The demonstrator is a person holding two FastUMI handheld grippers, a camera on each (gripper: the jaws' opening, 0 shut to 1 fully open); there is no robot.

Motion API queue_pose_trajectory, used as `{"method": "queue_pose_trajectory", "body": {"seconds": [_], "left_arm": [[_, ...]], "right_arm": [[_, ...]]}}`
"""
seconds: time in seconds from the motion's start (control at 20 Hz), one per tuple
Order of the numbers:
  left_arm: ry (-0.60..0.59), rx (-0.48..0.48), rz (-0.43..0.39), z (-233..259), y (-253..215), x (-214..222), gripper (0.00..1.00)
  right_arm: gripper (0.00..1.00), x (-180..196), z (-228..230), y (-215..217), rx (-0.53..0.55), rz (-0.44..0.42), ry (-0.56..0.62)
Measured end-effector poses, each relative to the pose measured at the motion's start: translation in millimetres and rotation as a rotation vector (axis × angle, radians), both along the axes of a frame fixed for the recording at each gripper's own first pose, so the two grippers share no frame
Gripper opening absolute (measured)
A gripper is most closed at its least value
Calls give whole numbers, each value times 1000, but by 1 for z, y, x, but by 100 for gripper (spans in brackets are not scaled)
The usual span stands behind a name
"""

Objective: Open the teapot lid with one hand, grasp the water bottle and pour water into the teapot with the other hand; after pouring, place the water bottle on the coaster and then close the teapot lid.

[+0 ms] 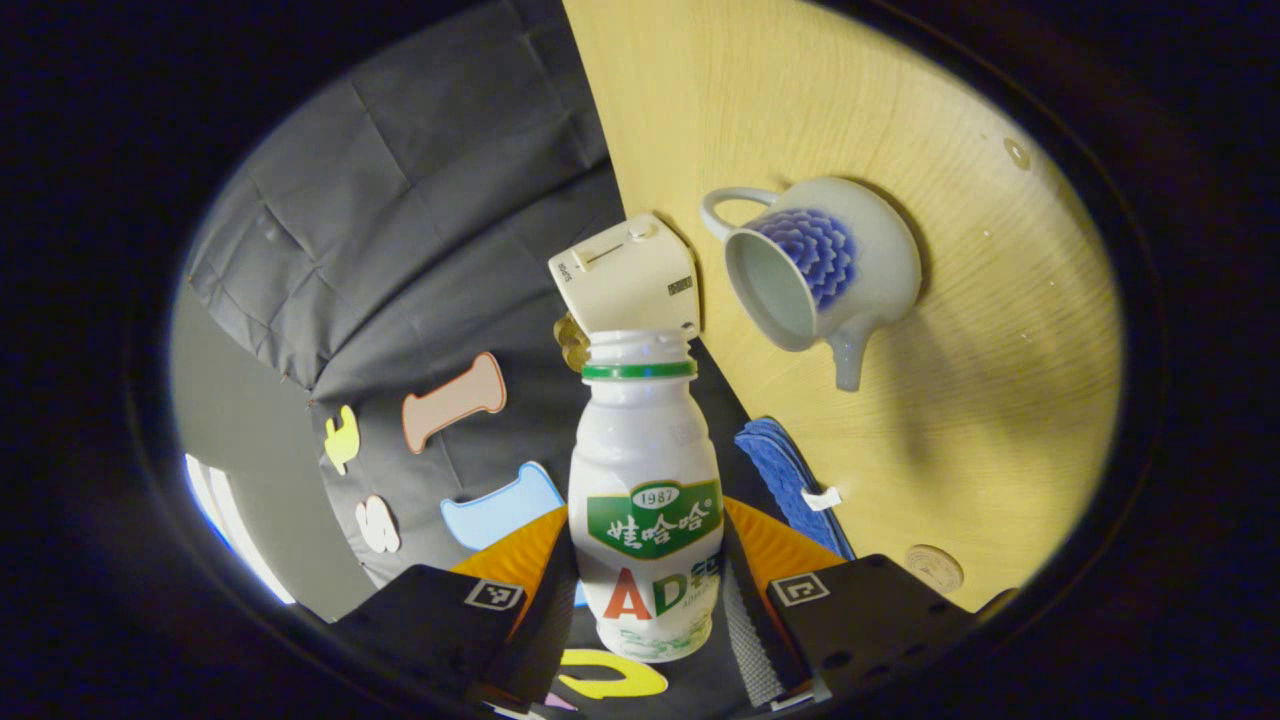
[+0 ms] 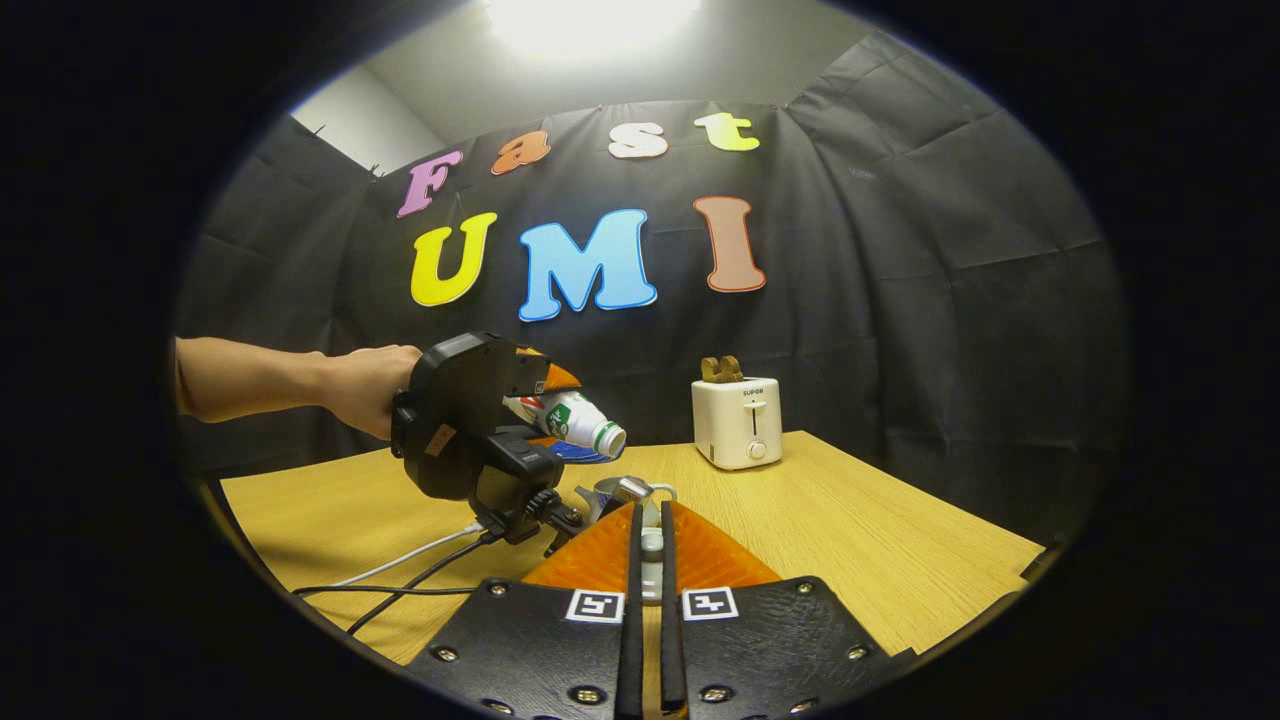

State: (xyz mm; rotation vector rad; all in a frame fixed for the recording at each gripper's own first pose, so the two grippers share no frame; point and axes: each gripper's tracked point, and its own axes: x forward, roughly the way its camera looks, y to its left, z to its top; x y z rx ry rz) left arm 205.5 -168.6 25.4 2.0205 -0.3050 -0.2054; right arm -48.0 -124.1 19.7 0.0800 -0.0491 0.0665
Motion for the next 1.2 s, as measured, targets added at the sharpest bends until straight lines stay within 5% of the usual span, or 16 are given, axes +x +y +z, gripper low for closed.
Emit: {"method": "queue_pose_trajectory", "body": {"seconds": [0.7, 0.8, 1.05, 1.2], "left_arm": [[140, -170, 6, -14, 8, 9, 75], [164, -232, 0, -20, 6, 8, 80], [229, -425, -17, -32, 1, 7, 71], [250, -551, -14, -39, 2, 11, 75]], "right_arm": [[7, 1, 0, -1, 7, -1, 2], [6, -1, 3, -1, 9, -1, -8], [7, -1, 14, -1, 4, 2, -33], [7, 1, 16, -2, 0, -1, -28]]}}
